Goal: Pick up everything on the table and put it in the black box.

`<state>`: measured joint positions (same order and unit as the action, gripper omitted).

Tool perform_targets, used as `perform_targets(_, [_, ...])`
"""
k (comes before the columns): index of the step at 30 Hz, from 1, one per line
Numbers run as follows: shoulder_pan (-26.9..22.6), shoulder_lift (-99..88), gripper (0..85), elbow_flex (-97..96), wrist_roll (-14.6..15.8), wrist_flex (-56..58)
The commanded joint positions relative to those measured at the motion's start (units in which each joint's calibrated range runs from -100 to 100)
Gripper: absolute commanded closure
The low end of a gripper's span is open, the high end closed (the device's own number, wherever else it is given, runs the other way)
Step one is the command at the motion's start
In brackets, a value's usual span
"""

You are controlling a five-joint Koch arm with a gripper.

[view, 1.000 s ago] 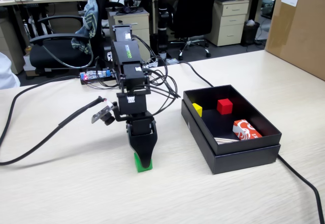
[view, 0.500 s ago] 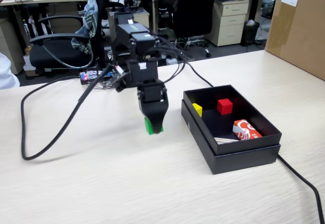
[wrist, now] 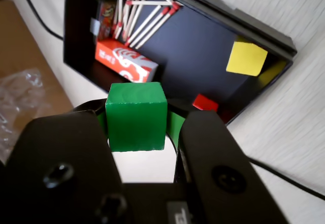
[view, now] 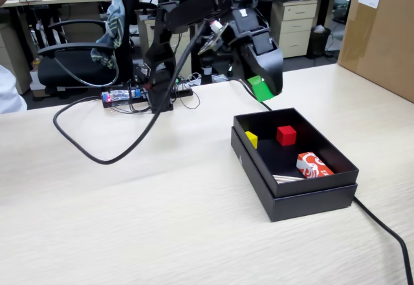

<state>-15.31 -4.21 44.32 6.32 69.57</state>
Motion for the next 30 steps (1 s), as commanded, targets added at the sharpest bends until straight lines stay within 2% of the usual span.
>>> perform_targets(1, [-0.54,2.2,84.5,4.91,0.34,-0.15])
perform_targets(14, [-0.05,22.16,84.2,3.37,1.51,-0.5])
perform_targets(17, [-0.2,24.34,76.3,2.19,1.61,-0.5])
perform_targets(21, [-0.2,27.21,76.2,2.1,2.0,-0.5])
perform_targets(25, [-0.15,28.59,66.1,0.92,2.2,-0.5])
perform_targets(26, [-0.15,28.59,59.1,0.11,2.2,-0.5])
perform_targets(28, [-0.05,28.13,51.9,-0.17,2.2,-0.5])
perform_targets(29, [0.1,26.87,43.6,-0.71,2.15,-0.5])
perform_targets(30, [0.24,24.12,41.1,-0.71,2.1,-0.5])
